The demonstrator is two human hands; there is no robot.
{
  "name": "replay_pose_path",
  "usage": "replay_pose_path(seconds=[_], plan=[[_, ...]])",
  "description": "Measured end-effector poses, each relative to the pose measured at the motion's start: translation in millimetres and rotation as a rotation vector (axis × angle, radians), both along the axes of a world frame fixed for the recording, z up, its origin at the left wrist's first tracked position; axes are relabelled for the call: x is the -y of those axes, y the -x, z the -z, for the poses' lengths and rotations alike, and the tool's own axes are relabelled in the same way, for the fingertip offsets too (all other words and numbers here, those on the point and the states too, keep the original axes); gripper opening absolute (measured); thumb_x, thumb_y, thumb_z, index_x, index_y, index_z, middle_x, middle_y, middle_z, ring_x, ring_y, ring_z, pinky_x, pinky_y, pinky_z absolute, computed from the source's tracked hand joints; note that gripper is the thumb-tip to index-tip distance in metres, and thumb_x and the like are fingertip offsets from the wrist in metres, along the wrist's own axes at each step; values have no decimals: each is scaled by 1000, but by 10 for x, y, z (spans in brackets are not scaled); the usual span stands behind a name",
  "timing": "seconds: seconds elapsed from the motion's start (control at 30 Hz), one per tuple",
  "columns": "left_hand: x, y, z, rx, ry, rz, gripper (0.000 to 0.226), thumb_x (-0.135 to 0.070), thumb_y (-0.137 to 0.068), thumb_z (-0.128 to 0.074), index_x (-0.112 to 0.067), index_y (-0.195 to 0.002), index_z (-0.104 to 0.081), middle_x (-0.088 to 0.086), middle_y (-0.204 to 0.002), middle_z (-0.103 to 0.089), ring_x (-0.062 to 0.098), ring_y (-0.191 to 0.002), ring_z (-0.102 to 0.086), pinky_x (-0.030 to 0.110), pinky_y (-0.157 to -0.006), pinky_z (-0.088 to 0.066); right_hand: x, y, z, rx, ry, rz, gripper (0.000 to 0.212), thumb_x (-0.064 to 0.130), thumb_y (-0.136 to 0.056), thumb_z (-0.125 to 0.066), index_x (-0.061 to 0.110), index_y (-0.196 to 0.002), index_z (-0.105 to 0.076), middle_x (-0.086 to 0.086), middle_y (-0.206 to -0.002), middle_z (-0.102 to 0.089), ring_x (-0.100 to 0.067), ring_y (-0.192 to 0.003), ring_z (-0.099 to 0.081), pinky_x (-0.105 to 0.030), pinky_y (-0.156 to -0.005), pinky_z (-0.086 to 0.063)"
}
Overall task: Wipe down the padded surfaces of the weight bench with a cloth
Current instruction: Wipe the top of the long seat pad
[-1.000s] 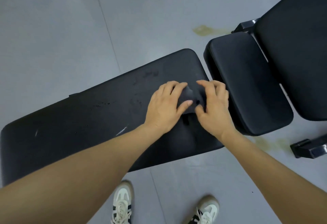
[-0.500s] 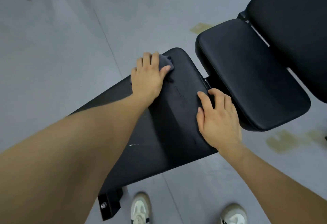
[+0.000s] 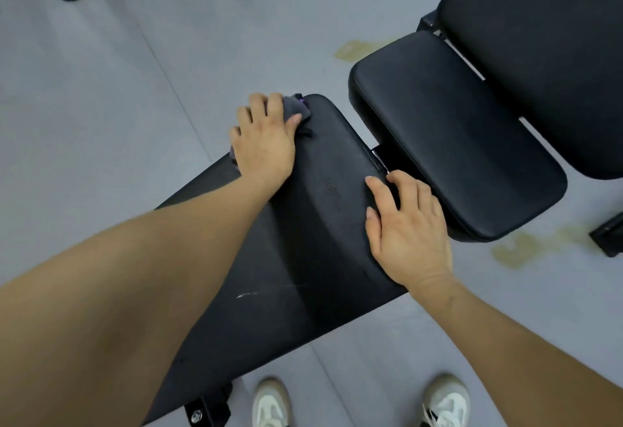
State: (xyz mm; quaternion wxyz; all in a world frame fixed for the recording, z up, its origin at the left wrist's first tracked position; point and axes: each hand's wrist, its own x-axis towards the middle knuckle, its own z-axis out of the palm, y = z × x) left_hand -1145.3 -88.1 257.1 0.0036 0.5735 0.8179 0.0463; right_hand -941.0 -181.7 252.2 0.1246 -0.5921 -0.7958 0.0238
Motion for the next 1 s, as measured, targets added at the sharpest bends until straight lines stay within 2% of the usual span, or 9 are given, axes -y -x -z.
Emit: replay_pose_path(seconds=[0.1,0.23,0.37,0.5,0.6,0.7,0.83,0.93,1.0], plan=[[265,-131,-1,-14,-20,76,43,-44,-95,-38,-14,-125,-45,8,-129,-44,31,-110,-44,42,-81,-37,14,-26,9,-12,-23,18,43,32,-89,-42,13,-124,-55,-12,-117,-54,-27,-103,-45,-41,-84,-45],[1068,-386,-4,20,-25,329,39,-46,-88,-37,-20,-111,-54,2,-112,-55,24,-93,-54,37,-73,-45,15,-16,-6,-31,-40,38,43,32,-89,-41,8,-121,-57,-12,-114,-55,-27,-99,-45,-41,-82,-45],[774,-129,29,-37,-73,545,41,-48,-86,-37,-20,-109,-55,3,-109,-57,26,-90,-56,35,-69,-45,8,17,-8,-26,-55,40,43,31,-89,-42,5,-120,-57,-13,-112,-55,-29,-94,-49,-41,-82,-45],[-37,-24,-38,46,9,245,45,-45,-95,-38,-16,-128,-43,9,-130,-43,31,-111,-44,42,-83,-38,34,16,7,-22,-59,57,44,30,-89,-40,3,-120,-55,-13,-112,-55,-29,-94,-48,-42,-84,-46],[-161,-155,-12,-5,-16,142,44,-43,-96,-36,-12,-127,-43,11,-131,-43,32,-110,-43,43,-81,-35,23,13,22,-30,-63,65,44,30,-90,-39,2,-120,-56,-13,-113,-55,-29,-95,-48,-41,-86,-45],[225,-278,20,-81,-113,261,41,-42,-91,-37,-13,-114,-52,9,-116,-53,31,-98,-51,40,-75,-39,33,1,39,-54,-85,96,43,29,-90,-38,0,-117,-56,-14,-110,-56,-30,-92,-48,-40,-85,-43],[954,-480,-24,15,-78,592,39,-47,-87,-38,-20,-107,-56,1,-107,-57,24,-92,-53,38,-74,-42,47,1,36,-80,-125,130,41,26,-90,-37,-2,-112,-58,-17,-103,-56,-32,-88,-48,-38,-84,-38],[684,-291,-41,-55,-100,778,43,-49,-86,-37,-20,-109,-58,3,-107,-58,26,-90,-56,35,-70,-44,39,17,40,-108,-140,138,37,23,-89,-38,-2,-105,-60,-16,-97,-56,-33,-84,-50,-38,-81,-39],[280,-213,-99,-61,-71,660,44,-48,-90,-38,-17,-117,-53,6,-117,-53,29,-99,-52,38,-75,-42,35,8,51,-122,-149,139,35,22,-88,-37,-2,-101,-60,-15,-95,-56,-33,-82,-49,-39,-79,-40]])
